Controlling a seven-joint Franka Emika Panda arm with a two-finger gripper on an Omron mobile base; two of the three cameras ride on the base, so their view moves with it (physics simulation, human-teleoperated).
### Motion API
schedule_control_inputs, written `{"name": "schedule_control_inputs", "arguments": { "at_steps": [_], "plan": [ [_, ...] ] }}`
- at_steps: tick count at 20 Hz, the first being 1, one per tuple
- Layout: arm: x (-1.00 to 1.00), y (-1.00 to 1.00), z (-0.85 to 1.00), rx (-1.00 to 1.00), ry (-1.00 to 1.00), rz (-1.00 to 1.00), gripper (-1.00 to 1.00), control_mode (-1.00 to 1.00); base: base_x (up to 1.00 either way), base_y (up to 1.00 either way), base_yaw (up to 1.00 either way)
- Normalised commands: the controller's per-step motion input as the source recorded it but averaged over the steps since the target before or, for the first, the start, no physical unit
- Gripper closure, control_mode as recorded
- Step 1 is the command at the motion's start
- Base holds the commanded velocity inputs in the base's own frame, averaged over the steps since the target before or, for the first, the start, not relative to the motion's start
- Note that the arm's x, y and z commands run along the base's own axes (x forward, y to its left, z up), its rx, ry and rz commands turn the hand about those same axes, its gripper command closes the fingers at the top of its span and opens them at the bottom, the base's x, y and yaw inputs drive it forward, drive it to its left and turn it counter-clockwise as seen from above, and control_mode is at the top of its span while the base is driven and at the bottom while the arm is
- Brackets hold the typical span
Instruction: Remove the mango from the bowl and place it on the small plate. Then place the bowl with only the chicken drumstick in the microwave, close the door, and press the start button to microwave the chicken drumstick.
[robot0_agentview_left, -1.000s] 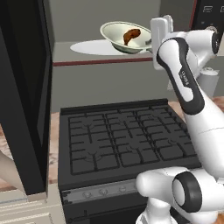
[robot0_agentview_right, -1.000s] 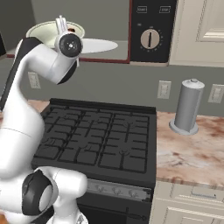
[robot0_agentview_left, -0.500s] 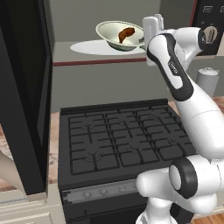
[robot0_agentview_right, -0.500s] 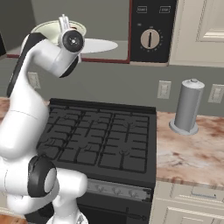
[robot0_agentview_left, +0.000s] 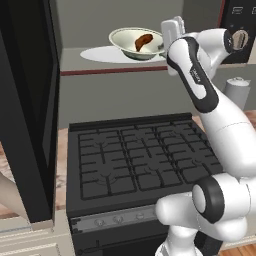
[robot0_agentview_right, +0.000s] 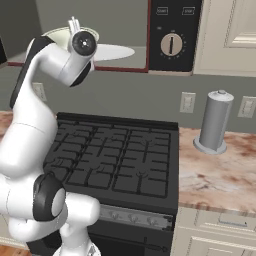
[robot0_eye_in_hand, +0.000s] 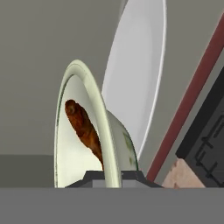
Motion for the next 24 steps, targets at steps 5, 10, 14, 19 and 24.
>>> {"name": "schedule_control_inputs", "arguments": {
  "at_steps": [5,10,14,19,24],
  "plan": [
    [0.0,0.0,0.0,-0.07,0.07,0.0,1.0,-1.0,0.0,0.0,0.0],
    [0.0,0.0,0.0,-0.09,0.07,0.0,1.0,-1.0,0.0,0.0,0.0],
    [0.0,0.0,-0.02,-0.03,0.02,0.0,1.0,-1.0,0.0,0.0,0.0],
    [0.16,0.0,-0.09,0.0,0.0,0.0,1.0,-1.0,0.0,0.0,0.0],
    [0.35,0.0,-0.28,0.0,0.0,0.0,1.0,-1.0,0.0,0.0,0.0]
  ]
}}
